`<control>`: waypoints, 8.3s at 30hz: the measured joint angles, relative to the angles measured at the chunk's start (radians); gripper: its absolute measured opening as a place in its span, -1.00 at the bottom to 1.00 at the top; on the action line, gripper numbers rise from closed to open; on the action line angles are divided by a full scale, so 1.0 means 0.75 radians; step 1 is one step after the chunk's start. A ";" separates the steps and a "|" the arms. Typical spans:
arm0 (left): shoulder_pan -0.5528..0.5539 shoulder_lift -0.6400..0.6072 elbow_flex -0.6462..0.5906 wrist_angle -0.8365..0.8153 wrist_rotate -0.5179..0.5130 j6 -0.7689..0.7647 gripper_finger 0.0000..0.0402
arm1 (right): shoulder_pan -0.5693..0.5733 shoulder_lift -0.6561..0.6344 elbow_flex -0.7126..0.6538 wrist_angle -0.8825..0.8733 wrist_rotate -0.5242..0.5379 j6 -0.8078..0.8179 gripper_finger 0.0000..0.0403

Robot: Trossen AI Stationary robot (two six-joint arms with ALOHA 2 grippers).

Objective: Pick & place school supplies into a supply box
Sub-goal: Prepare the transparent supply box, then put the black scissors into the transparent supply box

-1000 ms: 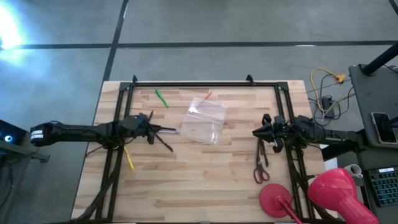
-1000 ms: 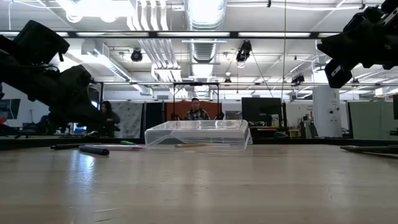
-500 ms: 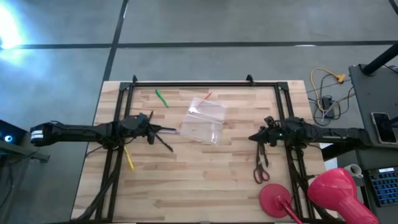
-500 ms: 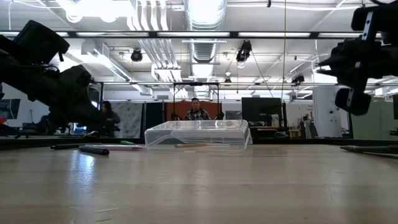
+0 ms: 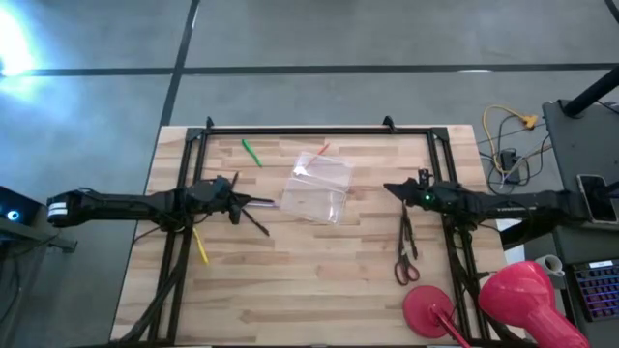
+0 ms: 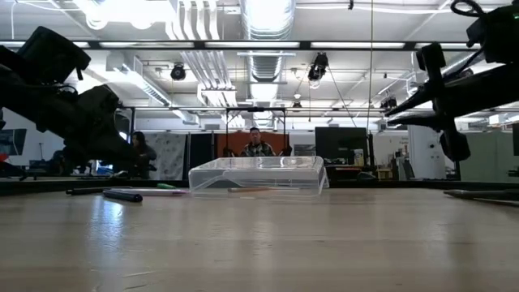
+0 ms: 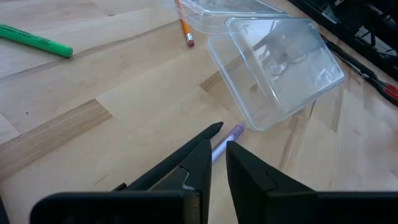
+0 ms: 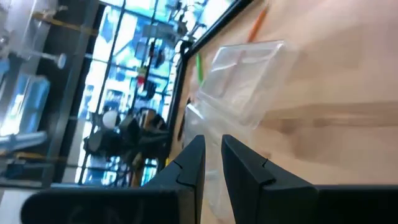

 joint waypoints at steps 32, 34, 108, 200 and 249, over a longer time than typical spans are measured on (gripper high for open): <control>0.006 0.004 0.028 0.384 -0.241 -0.922 -0.83 | -0.144 1.186 0.591 -0.293 -0.325 -0.459 -0.46; 0.007 0.007 0.028 0.488 -0.306 -0.948 -0.83 | -0.169 1.233 0.585 -0.234 -0.350 -0.393 -0.45; 0.229 1.359 1.262 -0.374 0.428 0.199 -0.98 | -0.153 1.643 1.504 -0.227 -0.526 -0.724 -0.94; -1.204 1.801 1.885 -1.213 -0.740 -1.757 -0.98 | 0.365 1.531 1.760 -1.072 -0.549 -1.039 -0.94; -1.129 1.800 2.032 -1.168 -0.921 -1.484 -0.98 | 0.964 1.527 1.061 -1.390 -0.644 0.227 -0.07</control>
